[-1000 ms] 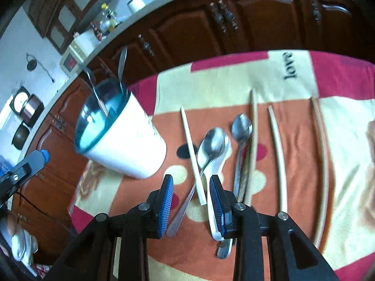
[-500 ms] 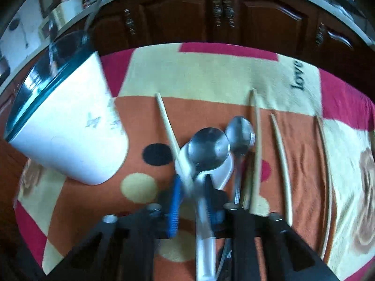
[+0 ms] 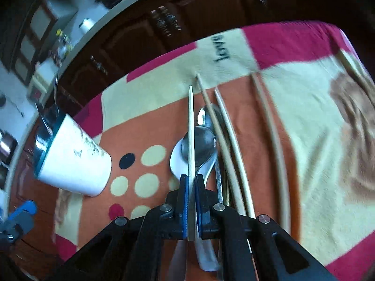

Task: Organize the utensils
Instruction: 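Move the right tool back to the utensils and grasp a wooden chopstick, then lift the chopstick with the right tool while the left tool grasps a silver fork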

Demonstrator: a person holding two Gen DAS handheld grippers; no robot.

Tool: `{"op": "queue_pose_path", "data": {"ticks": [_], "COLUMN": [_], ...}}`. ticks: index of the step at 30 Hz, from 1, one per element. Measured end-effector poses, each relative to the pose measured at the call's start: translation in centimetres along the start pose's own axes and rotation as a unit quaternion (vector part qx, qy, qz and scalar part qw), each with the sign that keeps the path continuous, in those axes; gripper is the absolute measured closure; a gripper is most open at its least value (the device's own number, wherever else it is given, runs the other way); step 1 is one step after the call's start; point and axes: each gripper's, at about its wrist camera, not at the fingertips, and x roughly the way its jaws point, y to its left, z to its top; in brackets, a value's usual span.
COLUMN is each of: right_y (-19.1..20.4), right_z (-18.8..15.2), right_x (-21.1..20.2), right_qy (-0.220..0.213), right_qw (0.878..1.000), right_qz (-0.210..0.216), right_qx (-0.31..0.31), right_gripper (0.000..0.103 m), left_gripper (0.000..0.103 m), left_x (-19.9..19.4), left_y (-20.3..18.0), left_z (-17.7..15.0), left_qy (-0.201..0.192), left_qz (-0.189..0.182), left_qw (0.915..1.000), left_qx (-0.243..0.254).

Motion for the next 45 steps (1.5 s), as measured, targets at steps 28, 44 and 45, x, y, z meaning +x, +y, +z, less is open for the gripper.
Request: {"op": "queue_pose_path", "data": {"ticks": [28, 44, 45], "right_y": [-6.6, -7.8, -7.8], "right_z": [8.5, 10.7, 10.6], "right_x": [0.5, 3.7, 3.2], "right_qy": [0.017, 0.034, 0.031], "right_qw": [0.999, 0.998, 0.998], "right_qz": [0.005, 0.018, 0.02], "right_qx": [-0.036, -0.044, -0.043], "right_gripper": [0.083, 0.096, 0.096], "left_gripper": [0.063, 0.092, 0.098], "left_x": [14.8, 21.1, 21.1], "left_y": [-5.2, -5.7, -5.7], "left_z": [6.5, 9.0, 9.0], "left_qy": [0.087, 0.116, 0.12], "left_qz": [0.002, 0.066, 0.065], "left_qw": [0.9929, 0.9891, 0.9889], "left_qx": [-0.082, -0.062, -0.059]}}
